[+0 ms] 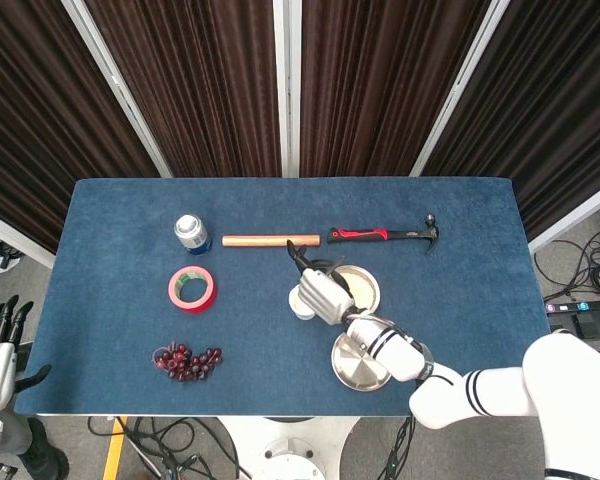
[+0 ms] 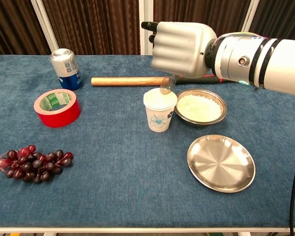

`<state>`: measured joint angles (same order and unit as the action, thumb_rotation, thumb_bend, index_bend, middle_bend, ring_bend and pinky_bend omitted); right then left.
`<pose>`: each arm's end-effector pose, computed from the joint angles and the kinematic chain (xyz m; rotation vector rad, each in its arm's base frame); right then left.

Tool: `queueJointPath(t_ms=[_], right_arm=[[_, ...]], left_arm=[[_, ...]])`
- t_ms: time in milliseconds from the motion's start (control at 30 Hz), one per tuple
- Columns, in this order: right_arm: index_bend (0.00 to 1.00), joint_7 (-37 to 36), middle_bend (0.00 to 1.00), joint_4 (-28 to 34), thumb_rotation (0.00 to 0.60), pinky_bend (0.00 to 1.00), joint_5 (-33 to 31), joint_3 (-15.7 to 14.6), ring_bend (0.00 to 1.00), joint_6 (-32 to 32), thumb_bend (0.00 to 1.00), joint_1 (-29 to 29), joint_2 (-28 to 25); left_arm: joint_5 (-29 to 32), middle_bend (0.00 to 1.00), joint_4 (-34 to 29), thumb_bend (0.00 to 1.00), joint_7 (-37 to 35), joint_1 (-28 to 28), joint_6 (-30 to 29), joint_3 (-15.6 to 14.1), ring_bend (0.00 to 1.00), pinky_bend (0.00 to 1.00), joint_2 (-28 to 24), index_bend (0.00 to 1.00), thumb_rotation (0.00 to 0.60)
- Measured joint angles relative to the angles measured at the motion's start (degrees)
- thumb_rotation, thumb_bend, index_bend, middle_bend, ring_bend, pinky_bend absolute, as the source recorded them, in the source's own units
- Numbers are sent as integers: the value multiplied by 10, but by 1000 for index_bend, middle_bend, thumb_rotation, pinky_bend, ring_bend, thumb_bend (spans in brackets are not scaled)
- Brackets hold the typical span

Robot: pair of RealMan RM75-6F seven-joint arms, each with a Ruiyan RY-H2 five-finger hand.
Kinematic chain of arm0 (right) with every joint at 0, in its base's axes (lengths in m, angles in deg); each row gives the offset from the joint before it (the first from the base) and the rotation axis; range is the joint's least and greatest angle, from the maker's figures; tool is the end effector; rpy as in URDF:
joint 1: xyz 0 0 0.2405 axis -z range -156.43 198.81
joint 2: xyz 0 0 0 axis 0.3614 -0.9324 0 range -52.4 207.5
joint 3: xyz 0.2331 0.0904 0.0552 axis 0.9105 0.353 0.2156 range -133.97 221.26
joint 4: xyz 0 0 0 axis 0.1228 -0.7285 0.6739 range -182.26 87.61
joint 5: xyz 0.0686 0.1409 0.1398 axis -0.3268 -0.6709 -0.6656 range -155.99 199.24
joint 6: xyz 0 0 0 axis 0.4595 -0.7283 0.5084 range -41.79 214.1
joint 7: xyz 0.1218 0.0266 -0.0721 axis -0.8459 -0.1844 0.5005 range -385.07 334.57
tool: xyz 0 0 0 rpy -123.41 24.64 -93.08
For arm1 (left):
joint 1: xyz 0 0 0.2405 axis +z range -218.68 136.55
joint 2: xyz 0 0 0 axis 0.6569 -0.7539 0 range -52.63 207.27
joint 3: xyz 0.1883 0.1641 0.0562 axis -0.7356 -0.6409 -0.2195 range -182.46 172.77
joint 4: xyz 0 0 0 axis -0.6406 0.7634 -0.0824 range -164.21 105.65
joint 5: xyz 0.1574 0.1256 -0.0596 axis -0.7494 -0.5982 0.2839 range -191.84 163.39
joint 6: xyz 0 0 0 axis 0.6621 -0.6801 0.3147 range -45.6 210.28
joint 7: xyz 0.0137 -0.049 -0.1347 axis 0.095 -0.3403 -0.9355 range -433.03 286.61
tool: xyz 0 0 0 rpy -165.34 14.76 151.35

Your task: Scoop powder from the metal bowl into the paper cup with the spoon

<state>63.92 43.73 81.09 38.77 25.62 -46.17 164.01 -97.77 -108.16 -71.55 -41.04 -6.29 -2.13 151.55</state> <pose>-0.0507 -0.3385 -0.0297 2.0290 0.7077 0.2983 -0.3555 0.1525 0.1338 -1.2858 -0.8604 -0.7858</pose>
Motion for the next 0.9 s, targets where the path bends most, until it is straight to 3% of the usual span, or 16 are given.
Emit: queueJointPath(t_ms=[400, 700, 900], right_arm=[[628, -91, 570, 1, 600, 0, 40, 4, 219, -19, 350, 38, -6], [627, -334, 568, 45, 600, 0, 72, 10, 219, -68, 348, 123, -53], [627, -544, 566, 46, 600, 0, 142, -17, 219, -80, 348, 191, -93]], left_arm=[[-1, 98, -3, 102, 4, 0, -1, 1, 45, 42, -3, 140, 600], [-10, 98, -18, 102, 14, -5, -6, 3, 45, 43, -12, 140, 600], [-15, 98, -34, 102, 29, -7, -9, 4, 45, 43, -20, 140, 600]])
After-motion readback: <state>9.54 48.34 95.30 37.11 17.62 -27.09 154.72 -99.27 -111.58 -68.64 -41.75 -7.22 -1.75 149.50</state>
